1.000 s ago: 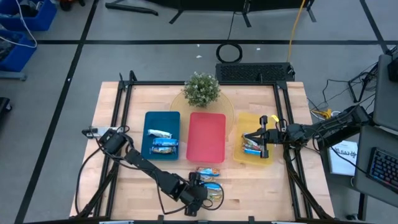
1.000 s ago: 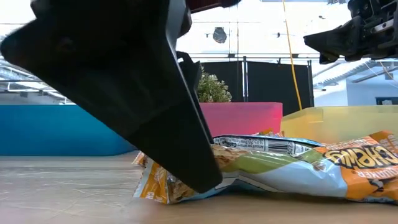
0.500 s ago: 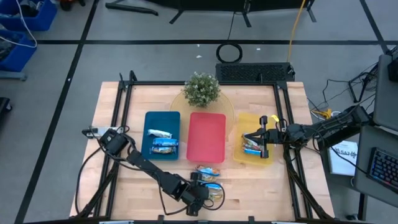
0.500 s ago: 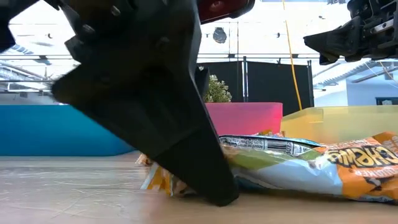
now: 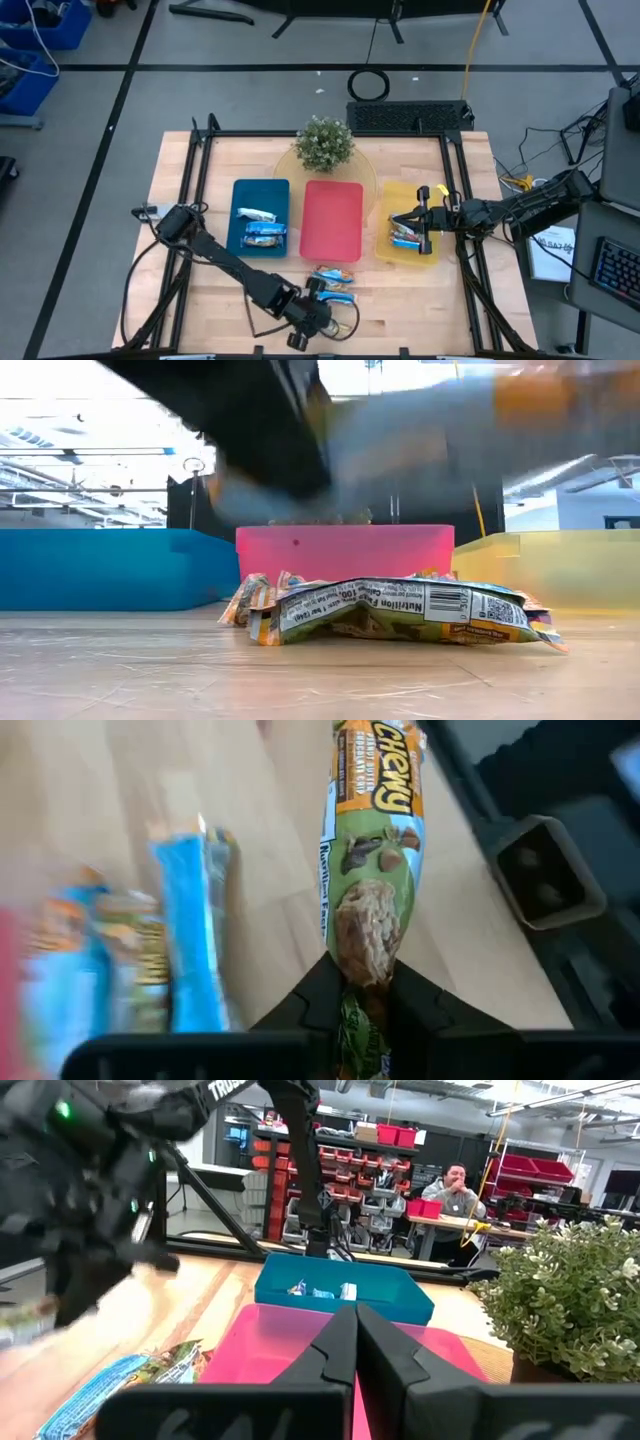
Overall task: Pick and place Granola Bars by type
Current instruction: Put the yellow granola bar into the red bin
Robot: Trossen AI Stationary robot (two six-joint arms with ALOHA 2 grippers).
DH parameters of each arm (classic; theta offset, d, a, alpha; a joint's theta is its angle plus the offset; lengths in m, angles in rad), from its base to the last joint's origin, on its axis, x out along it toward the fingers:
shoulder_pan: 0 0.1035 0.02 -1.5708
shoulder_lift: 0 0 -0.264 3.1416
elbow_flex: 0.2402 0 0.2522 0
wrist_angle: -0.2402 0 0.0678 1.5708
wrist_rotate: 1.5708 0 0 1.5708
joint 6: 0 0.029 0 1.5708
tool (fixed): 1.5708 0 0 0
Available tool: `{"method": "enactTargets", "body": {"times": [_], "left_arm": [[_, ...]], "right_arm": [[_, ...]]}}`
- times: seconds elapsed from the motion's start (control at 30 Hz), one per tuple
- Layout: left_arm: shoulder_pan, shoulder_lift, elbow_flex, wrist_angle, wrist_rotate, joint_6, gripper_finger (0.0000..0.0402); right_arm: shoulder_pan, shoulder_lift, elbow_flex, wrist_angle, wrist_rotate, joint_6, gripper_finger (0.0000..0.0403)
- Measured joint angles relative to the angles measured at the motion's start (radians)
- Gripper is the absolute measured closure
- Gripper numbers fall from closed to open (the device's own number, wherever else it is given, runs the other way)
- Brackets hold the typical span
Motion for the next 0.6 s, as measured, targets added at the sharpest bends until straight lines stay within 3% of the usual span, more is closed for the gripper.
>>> {"method": "enactTargets", "body": {"times": [0.2, 0.33, 0.47, 0.6], "left_arm": [[-0.085, -0.152, -0.009, -0.016, -0.093, 0.184, 0.0359], [-0.098, -0.271, -0.078, 0.027, -0.164, 0.278, 0.0359], [-0.061, -0.413, -0.237, 0.117, -0.19, 0.321, 0.036], [0.012, -0.568, -0.485, 0.379, -0.143, 0.374, 0.0355]], "right_arm": [[0.0, 0.0, 0.0, -0.002, 0.0, 0.0, 0.0403], [0.0, 0.0, 0.0, -0.004, 0.0, 0.0, 0.0403], [0.0, 0.0, 0.0, -0.003, 0.0, 0.0, 0.0403], [0.0, 0.0, 0.0, -0.002, -0.001, 0.0, 0.0403]]}}
